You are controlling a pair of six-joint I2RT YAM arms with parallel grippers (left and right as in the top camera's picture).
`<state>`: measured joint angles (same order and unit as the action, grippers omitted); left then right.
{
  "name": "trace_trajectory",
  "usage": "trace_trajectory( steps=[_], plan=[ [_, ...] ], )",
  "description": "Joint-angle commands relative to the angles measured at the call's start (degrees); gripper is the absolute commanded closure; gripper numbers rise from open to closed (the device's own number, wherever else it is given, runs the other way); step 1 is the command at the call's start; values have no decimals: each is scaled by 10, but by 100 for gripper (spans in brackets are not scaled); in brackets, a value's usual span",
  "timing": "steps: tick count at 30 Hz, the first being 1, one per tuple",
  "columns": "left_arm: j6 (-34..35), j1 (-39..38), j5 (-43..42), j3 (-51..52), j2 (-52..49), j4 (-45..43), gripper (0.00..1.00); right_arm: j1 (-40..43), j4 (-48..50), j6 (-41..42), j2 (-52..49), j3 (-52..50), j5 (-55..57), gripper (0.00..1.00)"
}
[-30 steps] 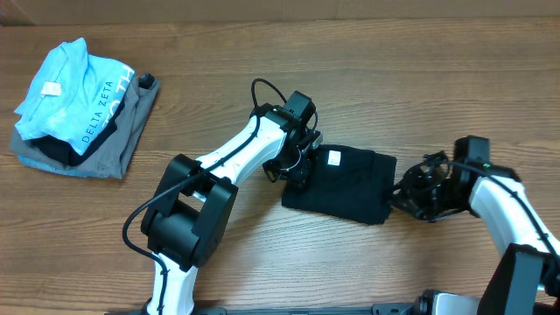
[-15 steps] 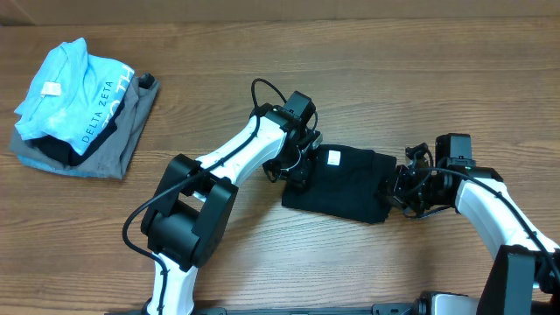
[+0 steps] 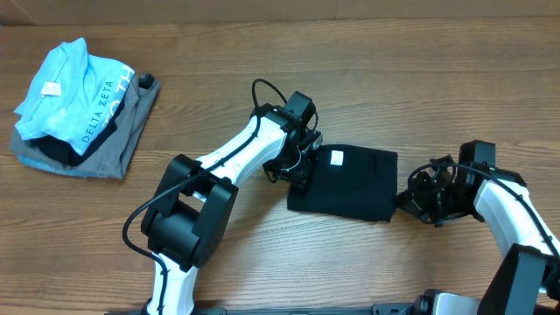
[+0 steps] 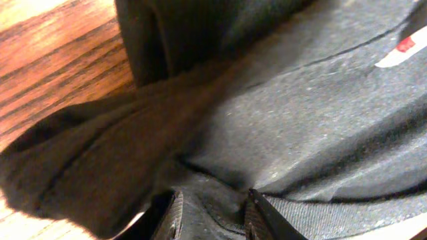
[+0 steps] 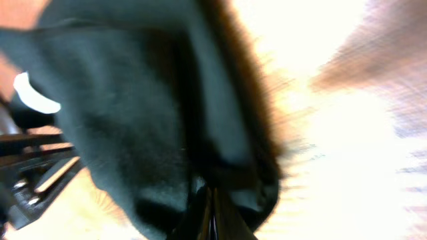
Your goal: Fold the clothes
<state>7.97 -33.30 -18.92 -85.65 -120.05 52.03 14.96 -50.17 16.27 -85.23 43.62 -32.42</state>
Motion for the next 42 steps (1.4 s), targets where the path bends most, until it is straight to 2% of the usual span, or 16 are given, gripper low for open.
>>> trace_trajectory(
  steps=[1, 3, 5, 6, 8, 11, 15, 19, 24, 26, 29, 32, 36, 39, 42],
  plan=[
    [-7, -1, -2, -6, -4, 0, 66, 5, -27, 50, 13, 15, 87, 96],
    [-7, -1, -2, -6, -4, 0, 66, 5, -24, 50, 13, 15, 88, 96],
    [-7, -1, -2, -6, -4, 0, 66, 5, -9, 50, 13, 15, 88, 90],
    [-7, -1, -2, -6, -4, 0, 66, 5, -3, 50, 13, 15, 85, 86],
    [-7, -1, -2, -6, -4, 0, 66, 6, 1, 53, 13, 15, 79, 71],
    [-7, -1, -2, -6, -4, 0, 66, 5, -29, 73, 13, 15, 80, 68],
    [-7, -1, -2, -6, -4, 0, 68, 6, 5, 63, 13, 15, 65, 72],
    [-7, -1, -6, -9, -2, 4, 69, 5, 75, 43, 13, 15, 24, 71],
    [-7, -1, -7, -48, 2, 37, 67, -15, 82, 34, 10, 14, 2, 71],
    [-7, -1, -7, -80, 2, 56, 65, -29, 82, 34, 10, 14, 3, 76],
    [-13, -1, -9, -123, 2, 72, 60, -45, 79, 45, 10, 13, 37, 96],
    [-18, -1, -24, -152, 2, 72, 50, -47, 69, 95, 10, 13, 97, 96],
    [-23, -1, -28, -155, 2, 64, 41, -31, 68, 110, 10, 14, 143, 96],
    [-44, -2, -28, -147, 2, 64, 37, -2, 54, 132, 10, 16, 186, 96],
    [-55, -2, -27, -139, 1, 47, 34, 24, 35, 136, 10, 19, 169, 96]
  ],
)
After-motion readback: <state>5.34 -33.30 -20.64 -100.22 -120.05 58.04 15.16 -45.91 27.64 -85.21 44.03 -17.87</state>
